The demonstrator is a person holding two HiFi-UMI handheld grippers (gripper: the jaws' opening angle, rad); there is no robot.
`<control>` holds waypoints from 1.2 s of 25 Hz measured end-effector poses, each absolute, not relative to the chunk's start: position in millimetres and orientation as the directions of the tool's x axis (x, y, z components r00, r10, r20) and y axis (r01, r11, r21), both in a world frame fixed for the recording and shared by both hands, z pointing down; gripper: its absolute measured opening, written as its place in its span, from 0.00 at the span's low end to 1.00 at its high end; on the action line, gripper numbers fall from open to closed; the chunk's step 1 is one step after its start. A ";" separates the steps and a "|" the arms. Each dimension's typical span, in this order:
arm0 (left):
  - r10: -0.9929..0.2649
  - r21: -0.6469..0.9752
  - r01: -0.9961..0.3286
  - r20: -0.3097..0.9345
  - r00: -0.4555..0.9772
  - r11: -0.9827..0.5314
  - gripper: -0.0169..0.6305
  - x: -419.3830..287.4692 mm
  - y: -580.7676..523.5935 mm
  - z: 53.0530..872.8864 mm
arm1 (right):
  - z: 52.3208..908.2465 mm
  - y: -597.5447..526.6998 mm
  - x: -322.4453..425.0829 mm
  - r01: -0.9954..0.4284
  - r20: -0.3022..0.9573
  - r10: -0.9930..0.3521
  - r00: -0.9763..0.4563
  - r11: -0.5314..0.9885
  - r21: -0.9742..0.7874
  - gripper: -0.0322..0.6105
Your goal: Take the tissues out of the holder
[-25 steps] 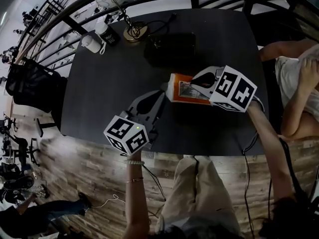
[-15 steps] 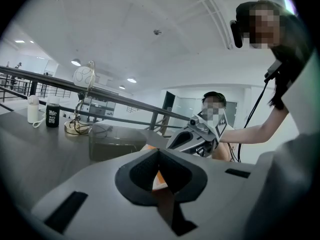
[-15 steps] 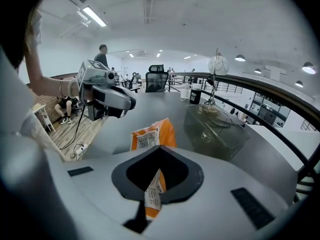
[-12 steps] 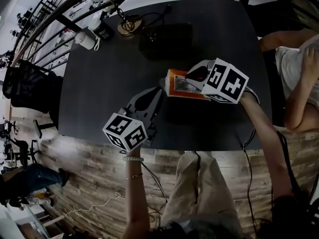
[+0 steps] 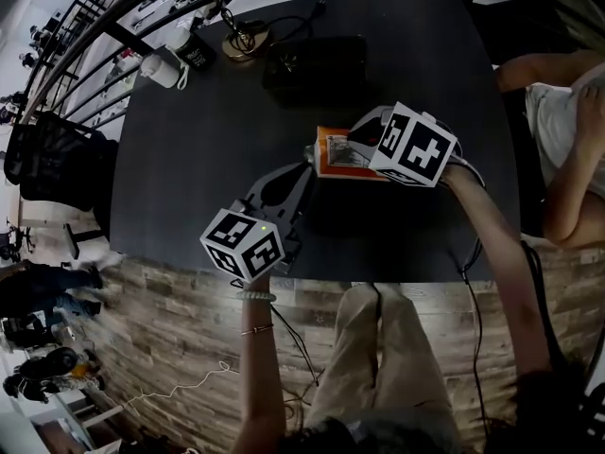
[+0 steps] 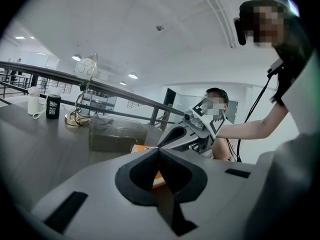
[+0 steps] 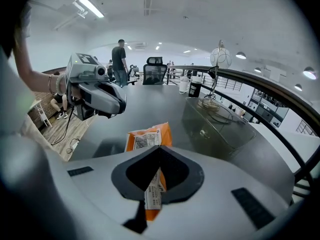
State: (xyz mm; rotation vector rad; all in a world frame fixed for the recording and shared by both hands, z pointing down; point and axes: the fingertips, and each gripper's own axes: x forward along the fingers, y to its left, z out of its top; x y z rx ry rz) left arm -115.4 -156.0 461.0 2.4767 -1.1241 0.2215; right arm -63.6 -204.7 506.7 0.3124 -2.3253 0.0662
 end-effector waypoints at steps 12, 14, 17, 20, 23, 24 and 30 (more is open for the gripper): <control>-0.686 0.307 -0.754 0.314 0.656 -0.581 0.04 -120.5 -143.7 464.4 | 520.5 -201.9 -67.3 -0.268 0.762 -0.245 -0.599 0.958 0.097 0.08; -0.687 0.307 -0.754 0.312 0.656 -0.581 0.04 -121.2 -141.8 462.6 | 520.6 -203.6 -67.3 -0.279 0.757 -0.261 -0.599 0.954 0.108 0.12; -0.689 0.305 -0.753 0.305 0.657 -0.583 0.04 -121.2 -136.5 456.8 | 513.9 -203.1 -65.5 -0.306 0.740 -0.287 -0.608 0.945 0.116 0.20; -0.694 0.296 -0.752 0.293 0.658 -0.589 0.04 -118.9 -129.9 445.1 | 494.8 -200.3 -62.8 -0.359 0.690 -0.339 -0.639 0.925 0.122 0.20; -0.704 0.274 -0.753 0.268 0.658 -0.599 0.04 -114.8 -124.7 427.8 | 465.4 -193.0 -60.9 -0.441 0.590 -0.394 -0.705 0.895 0.070 0.20; -0.708 0.266 -0.752 0.256 0.658 -0.603 0.04 -113.5 -123.5 421.2 | 455.0 -187.6 -61.1 -0.463 0.552 -0.406 -0.729 0.886 0.040 0.20; -0.723 0.227 -0.748 0.195 0.663 -0.624 0.04 -105.9 -107.0 383.0 | 407.5 -151.8 -60.2 -0.545 0.402 -0.499 -0.768 0.839 0.000 0.07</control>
